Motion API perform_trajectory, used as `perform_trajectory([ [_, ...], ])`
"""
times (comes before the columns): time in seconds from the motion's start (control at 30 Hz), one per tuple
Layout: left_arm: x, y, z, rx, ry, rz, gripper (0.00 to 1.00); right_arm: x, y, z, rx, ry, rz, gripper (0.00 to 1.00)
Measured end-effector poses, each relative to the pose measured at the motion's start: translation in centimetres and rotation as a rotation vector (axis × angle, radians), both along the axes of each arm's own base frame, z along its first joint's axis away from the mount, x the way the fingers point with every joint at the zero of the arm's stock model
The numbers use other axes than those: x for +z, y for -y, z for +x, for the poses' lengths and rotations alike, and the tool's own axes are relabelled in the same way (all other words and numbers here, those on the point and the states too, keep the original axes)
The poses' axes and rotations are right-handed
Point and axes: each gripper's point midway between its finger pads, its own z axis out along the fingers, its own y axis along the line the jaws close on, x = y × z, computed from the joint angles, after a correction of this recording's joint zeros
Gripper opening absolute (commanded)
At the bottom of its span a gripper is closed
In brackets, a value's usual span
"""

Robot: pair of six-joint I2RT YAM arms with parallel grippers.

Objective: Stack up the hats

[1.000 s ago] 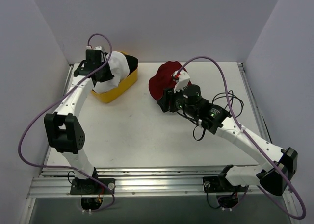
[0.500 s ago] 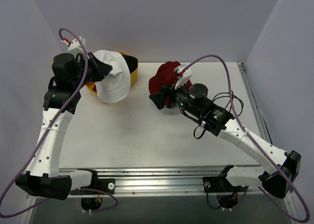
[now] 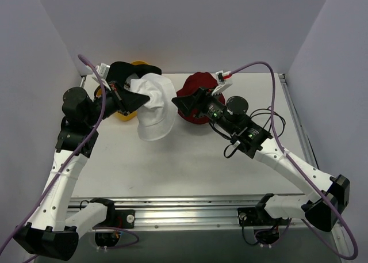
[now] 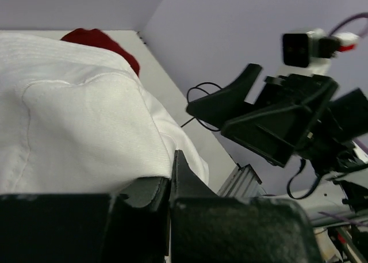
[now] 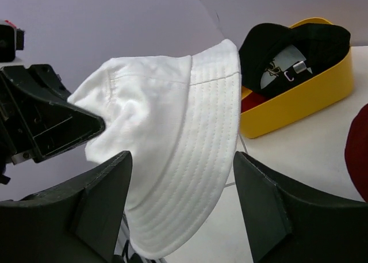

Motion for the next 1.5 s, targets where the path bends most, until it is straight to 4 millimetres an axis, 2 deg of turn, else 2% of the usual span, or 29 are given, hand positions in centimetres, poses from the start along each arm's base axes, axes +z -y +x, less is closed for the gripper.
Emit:
perform_trajectory([
  [0.27,4.1,1.6,-2.5,-0.167,0.231,-0.116,0.02,-1.7,0.9,-0.4,-0.029,-0.147,0.161,0.68],
  [0.57,8.6,1.9,-5.1,-0.258,0.394,-0.239,0.02,2.7,2.8,-0.7,-0.016,-0.066,0.283,0.68],
  [0.8,9.4,2.7,-6.4,-0.307,0.428,-0.277,0.02,4.6,2.7,-1.7,0.043,-0.022,0.331,0.65],
  [0.9,9.0,3.1,-6.4,-0.317,0.421,-0.284,0.02,4.9,2.6,-2.1,0.064,-0.013,0.339,0.59],
  [0.93,8.8,3.2,-6.4,-0.319,0.415,-0.285,0.02,5.0,2.6,-2.2,0.069,-0.01,0.34,0.52],
  [1.0,8.4,3.5,-6.1,-0.322,0.402,-0.286,0.02,5.2,2.7,-2.2,0.074,-0.004,0.344,0.4],
  [1.03,8.3,3.6,-6.0,-0.323,0.398,-0.287,0.02,5.2,2.7,-2.2,0.073,-0.002,0.345,0.25],
  [1.1,8.0,3.8,-5.5,-0.322,0.387,-0.284,0.02,5.3,3.1,-2.0,0.068,0.009,0.341,0.11],
  [1.13,7.7,3.9,-5.2,-0.318,0.38,-0.279,0.02,5.3,3.4,-1.6,0.054,0.014,0.335,0.0],
  [1.23,6.0,4.3,-3.2,-0.28,0.331,-0.23,0.02,5.2,5.1,0.5,-0.005,0.011,0.295,0.0],
  [1.27,5.5,4.4,-2.5,-0.266,0.312,-0.213,0.02,5.6,5.5,1.2,-0.019,0.019,0.288,0.0],
  [1.33,4.3,4.6,-0.6,-0.227,0.272,-0.173,0.09,6.5,6.1,2.8,-0.027,0.037,0.263,0.0],
  [1.4,3.0,4.7,1.4,-0.187,0.227,-0.137,0.1,7.1,6.2,4.7,-0.021,0.06,0.236,0.0],
  [1.5,1.7,4.7,4.3,-0.125,0.169,-0.091,0.08,6.1,6.2,7.5,-0.02,0.055,0.174,0.0],
])
